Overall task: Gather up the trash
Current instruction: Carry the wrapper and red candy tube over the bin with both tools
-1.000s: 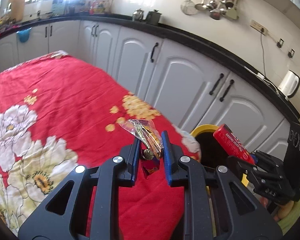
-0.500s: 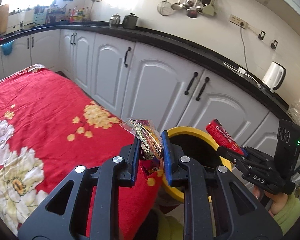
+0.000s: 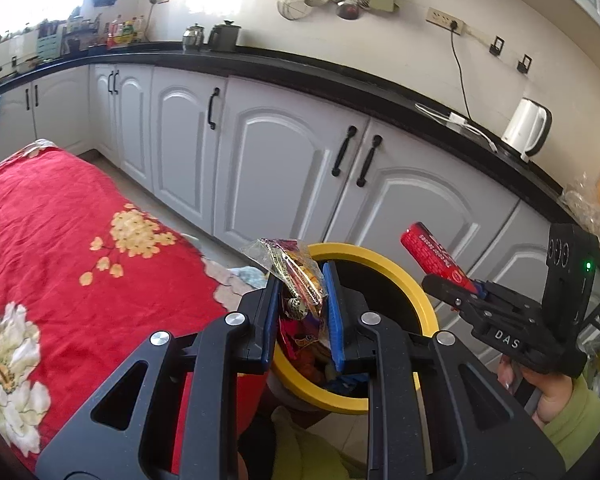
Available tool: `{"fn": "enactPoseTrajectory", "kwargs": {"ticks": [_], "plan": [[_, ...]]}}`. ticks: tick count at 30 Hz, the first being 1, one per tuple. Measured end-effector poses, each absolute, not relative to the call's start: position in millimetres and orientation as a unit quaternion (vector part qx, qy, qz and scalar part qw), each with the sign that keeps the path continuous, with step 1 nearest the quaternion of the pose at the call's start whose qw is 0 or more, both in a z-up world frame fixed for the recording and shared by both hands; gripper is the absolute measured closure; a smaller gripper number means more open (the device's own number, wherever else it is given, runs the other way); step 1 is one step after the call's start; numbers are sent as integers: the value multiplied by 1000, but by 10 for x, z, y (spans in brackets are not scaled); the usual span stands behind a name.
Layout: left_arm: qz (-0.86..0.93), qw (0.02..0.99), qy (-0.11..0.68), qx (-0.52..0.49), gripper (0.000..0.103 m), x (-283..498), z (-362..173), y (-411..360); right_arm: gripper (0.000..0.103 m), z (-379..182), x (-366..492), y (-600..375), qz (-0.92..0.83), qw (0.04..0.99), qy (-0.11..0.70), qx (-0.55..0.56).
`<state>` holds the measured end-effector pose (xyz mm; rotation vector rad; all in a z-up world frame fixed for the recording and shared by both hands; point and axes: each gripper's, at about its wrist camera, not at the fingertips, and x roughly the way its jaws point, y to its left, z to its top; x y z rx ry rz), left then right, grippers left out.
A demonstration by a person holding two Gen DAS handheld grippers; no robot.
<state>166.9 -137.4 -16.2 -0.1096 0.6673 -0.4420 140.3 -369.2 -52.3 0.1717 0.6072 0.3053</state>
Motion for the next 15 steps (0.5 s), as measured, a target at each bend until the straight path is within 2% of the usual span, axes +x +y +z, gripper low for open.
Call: {"fn": "enactPoseTrajectory", "kwargs": {"ticks": [15], "plan": [[-241,901,359,-25,88,1756,-429,-1845,70,-868,1374,-3977,114,930,334,104]]}}
